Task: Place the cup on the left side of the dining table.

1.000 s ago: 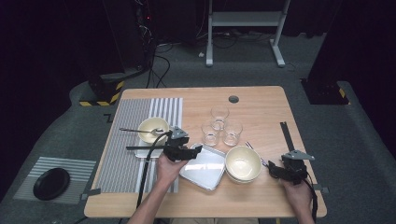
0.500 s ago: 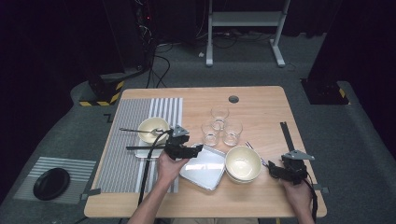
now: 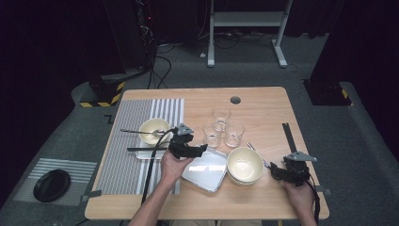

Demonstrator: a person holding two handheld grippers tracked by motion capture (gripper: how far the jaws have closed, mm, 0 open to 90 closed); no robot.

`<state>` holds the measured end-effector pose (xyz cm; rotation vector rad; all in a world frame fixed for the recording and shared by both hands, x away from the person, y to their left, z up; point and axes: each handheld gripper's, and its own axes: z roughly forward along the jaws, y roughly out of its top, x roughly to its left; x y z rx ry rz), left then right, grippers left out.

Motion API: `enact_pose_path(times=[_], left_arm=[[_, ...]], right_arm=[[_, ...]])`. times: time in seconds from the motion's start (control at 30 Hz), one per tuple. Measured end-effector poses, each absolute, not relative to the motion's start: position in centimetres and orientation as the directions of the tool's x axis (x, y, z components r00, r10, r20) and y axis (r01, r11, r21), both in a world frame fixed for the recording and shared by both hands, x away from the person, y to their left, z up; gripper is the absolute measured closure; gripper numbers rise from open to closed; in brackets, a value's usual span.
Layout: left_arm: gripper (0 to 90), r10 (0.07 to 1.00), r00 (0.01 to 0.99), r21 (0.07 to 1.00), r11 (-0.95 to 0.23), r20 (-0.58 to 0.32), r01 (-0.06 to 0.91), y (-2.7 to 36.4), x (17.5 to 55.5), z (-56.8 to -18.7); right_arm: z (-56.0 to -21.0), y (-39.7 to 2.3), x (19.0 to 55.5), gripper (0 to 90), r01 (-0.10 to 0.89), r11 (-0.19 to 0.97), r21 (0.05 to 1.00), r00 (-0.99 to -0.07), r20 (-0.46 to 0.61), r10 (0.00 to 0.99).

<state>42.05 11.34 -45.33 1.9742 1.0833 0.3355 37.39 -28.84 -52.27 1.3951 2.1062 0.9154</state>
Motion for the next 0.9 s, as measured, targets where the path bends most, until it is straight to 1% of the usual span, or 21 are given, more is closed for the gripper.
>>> enact_pose_path(times=[0.17,0.3,0.33,0.4,0.47,0.57,0.6,0.73,0.8,0.9], left_arm=[[26.1,0.783,0.606,0.779,-0.291,-0.14,0.556,10.9,42.3,-45.0],[25.9,0.793,0.587,0.771,-0.269,-0.163,0.577,10.6,42.3,-45.2],[25.9,0.783,0.604,0.774,-0.288,-0.148,0.564,10.7,42.5,-45.2],[25.4,0.783,0.604,0.775,-0.285,-0.152,0.564,10.7,42.6,-45.2],[24.2,0.791,0.585,0.771,-0.255,-0.18,0.583,10.5,42.6,-45.3],[23.2,0.787,0.59,0.773,-0.258,-0.179,0.579,10.4,42.8,-45.3],[22.9,0.779,0.604,0.776,-0.275,-0.166,0.568,10.4,42.9,-45.3],[22.6,0.788,0.585,0.772,-0.249,-0.189,0.585,9.9,43.0,-45.3],[22.5,0.776,0.609,0.776,-0.279,-0.165,0.566,9.9,43.3,-45.2],[22.4,0.784,0.593,0.776,-0.256,-0.182,0.577,9.4,43.4,-45.0]], right_arm=[[-52.3,-28.8,37.4,36.9,0.623,0.268,0.735,-0.387,-0.008,0.922],[-52.3,-28.8,37.4,36.8,0.623,0.268,0.735,-0.387,-0.008,0.922],[-52.3,-28.8,37.4,36.8,0.623,0.268,0.735,-0.387,-0.008,0.922],[-52.3,-28.8,37.4,36.8,0.623,0.268,0.735,-0.387,-0.008,0.922],[-52.3,-28.8,37.4,36.8,0.623,0.268,0.735,-0.387,-0.008,0.922],[-52.3,-28.8,37.4,36.8,0.623,0.268,0.735,-0.387,-0.009,0.922],[-52.3,-28.8,37.4,36.8,0.623,0.268,0.735,-0.387,-0.008,0.922],[-52.3,-28.8,37.4,36.8,0.623,0.267,0.735,-0.387,-0.008,0.922],[-52.3,-28.8,37.4,36.8,0.623,0.268,0.735,-0.387,-0.008,0.922],[-52.3,-28.8,37.4,36.8,0.623,0.268,0.735,-0.387,-0.008,0.922]])
